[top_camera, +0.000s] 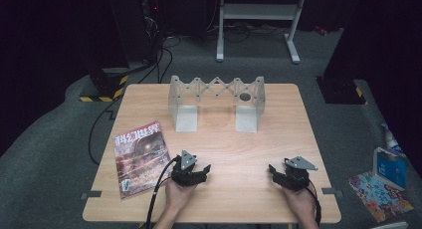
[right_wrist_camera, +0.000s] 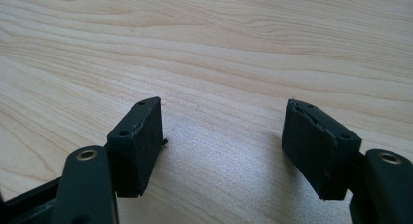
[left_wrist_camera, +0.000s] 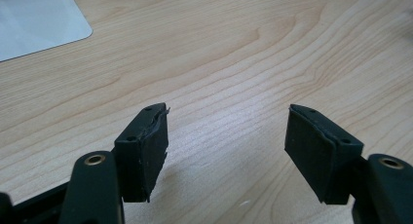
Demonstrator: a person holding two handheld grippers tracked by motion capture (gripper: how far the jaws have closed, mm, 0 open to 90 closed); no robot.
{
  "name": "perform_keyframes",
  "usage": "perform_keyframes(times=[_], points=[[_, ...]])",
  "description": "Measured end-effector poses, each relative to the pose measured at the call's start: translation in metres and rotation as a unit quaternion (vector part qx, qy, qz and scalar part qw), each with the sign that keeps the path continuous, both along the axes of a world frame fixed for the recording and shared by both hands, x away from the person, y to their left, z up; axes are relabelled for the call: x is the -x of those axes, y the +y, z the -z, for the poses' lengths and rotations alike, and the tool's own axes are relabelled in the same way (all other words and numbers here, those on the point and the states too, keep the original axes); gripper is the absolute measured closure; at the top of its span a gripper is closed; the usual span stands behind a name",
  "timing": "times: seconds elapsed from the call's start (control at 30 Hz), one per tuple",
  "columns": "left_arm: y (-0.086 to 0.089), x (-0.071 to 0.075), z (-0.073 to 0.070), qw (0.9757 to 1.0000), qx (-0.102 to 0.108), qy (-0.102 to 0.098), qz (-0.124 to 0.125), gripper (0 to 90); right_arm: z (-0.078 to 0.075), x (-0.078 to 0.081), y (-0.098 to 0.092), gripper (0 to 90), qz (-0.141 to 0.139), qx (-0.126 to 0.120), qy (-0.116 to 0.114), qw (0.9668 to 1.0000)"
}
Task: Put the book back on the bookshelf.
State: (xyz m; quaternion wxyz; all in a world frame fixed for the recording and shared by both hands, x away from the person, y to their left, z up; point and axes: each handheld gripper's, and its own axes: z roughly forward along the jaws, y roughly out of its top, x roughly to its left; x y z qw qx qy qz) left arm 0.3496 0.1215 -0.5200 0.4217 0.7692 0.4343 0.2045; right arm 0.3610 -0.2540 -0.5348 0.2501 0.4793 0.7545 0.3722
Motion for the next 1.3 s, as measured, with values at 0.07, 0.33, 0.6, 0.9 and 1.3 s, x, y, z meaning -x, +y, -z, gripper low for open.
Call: perform_keyframes(times=[0.07, 0.33, 0.6, 0.9, 1.3], points=[[0.003, 0.002, -0.003, 1.0, 0.008, 0.0, -0.001, 32.4, 0.0, 0.0, 0.0, 31.1, -0.001, 0.0, 0.0, 1.0], [0.02, 0.005, -0.014, 0.9995, 0.022, -0.004, -0.023, 32.4, 0.0, 0.0, 0.0, 31.1, -0.001, 0.0, -0.001, 1.0], [0.04, 0.006, -0.022, 0.9982, 0.041, -0.003, -0.044, 32.2, 0.0, 0.0, 0.0, 31.1, -0.001, 0.0, -0.001, 1.0], [0.066, 0.007, -0.028, 0.9963, 0.062, 0.002, -0.059, 33.0, 0.0, 0.0, 0.0, 31.1, -0.001, 0.0, 0.0, 1.0], [0.107, 0.014, -0.036, 0.9922, 0.066, -0.004, -0.106, 34.8, 0.0, 0.0, 0.0, 31.1, -0.001, 0.0, 0.0, 1.0]])
